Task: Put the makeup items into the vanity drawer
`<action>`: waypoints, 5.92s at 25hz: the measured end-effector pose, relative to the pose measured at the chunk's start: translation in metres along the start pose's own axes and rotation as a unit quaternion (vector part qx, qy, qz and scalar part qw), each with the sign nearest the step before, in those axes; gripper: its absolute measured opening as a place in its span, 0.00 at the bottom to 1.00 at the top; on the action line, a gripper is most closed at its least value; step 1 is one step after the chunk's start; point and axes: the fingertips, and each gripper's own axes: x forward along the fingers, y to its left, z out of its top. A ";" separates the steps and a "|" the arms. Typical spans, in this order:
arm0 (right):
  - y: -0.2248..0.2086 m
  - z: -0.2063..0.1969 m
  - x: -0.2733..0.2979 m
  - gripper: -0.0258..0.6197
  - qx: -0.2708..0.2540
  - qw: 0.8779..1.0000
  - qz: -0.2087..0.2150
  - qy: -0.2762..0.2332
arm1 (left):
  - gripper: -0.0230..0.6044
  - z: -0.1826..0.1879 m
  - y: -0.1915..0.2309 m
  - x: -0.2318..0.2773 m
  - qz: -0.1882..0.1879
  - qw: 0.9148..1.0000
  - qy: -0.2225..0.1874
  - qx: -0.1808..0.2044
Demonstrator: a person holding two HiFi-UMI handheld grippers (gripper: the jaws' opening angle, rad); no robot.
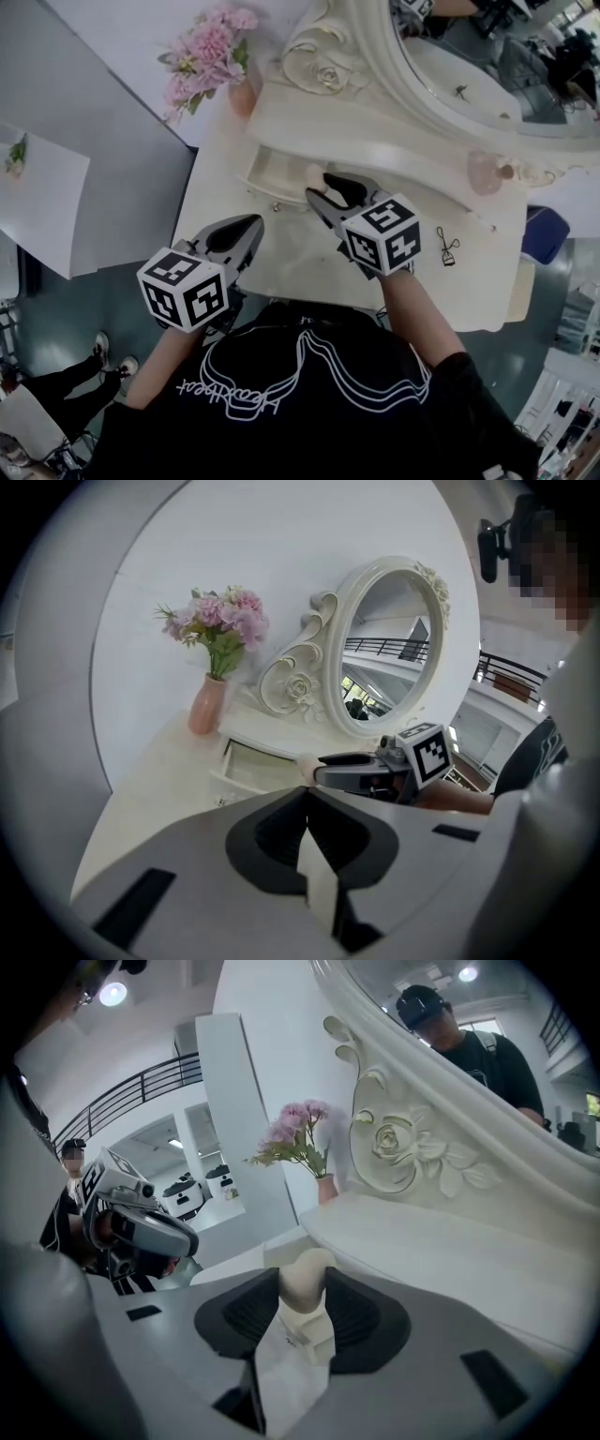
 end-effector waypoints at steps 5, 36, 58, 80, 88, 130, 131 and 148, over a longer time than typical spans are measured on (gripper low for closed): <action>-0.003 -0.005 0.019 0.28 -0.001 1.000 0.006 0.021 | 0.04 -0.004 0.005 -0.002 0.007 1.000 -0.002 -0.012; -0.014 -0.037 -0.045 0.44 0.062 0.997 -0.032 -0.027 | 0.04 -0.002 -0.030 0.031 -0.038 0.998 0.033 0.029; -0.124 -0.183 -0.232 0.43 0.186 0.936 -0.298 -0.033 | 0.04 -0.031 -0.141 0.127 -0.175 0.971 0.126 0.107; -0.161 -0.258 -0.245 0.22 0.191 0.919 -0.344 0.038 | 0.04 -0.052 -0.152 0.164 -0.182 0.958 0.181 0.126; -0.158 -0.257 -0.245 0.12 0.191 0.921 -0.337 0.039 | 0.04 -0.046 -0.148 0.160 -0.172 0.961 0.175 0.127; 0.012 -0.018 -0.034 0.10 0.004 1.000 -0.018 -0.012 | 0.04 -0.021 -0.019 0.014 -0.024 0.999 0.039 0.017; 0.014 -0.015 -0.027 0.10 0.001 1.000 -0.013 -0.008 | 0.04 -0.020 -0.016 0.011 -0.021 0.999 0.037 0.015; 0.024 -0.015 0.049 0.10 -0.072 0.991 0.031 0.110 | 0.04 -0.024 0.033 -0.013 0.021 0.999 0.022 -0.029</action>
